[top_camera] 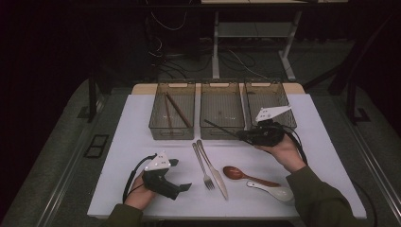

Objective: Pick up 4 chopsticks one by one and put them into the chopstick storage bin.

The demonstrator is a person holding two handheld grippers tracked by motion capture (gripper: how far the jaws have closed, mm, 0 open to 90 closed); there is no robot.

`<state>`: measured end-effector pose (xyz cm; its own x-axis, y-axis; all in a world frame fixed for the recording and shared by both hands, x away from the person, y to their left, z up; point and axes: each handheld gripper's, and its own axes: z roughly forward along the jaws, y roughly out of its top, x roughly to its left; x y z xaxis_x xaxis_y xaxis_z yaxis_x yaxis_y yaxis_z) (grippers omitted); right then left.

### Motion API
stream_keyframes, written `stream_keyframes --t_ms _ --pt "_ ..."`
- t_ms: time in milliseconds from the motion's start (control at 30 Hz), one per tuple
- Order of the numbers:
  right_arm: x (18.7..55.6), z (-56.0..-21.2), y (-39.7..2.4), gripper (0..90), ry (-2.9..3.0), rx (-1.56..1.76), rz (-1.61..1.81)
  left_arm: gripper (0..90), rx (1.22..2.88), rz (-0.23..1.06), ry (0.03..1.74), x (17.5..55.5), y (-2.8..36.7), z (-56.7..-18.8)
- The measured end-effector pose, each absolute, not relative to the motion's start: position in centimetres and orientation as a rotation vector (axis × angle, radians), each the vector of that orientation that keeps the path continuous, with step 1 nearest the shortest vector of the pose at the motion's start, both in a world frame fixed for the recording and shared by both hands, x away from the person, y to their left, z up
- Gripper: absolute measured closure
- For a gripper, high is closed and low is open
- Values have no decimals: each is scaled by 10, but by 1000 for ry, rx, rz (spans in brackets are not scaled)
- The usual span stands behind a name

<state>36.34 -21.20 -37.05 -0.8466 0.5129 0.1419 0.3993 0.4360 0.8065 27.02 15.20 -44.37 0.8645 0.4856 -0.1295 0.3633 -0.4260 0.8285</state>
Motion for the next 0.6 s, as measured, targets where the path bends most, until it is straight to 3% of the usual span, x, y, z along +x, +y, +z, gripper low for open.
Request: stream_keyframes --t_ms 600 --pt "414 -344 -163 858 2521 864 1349 4 2047 150 627 272 152 -443"
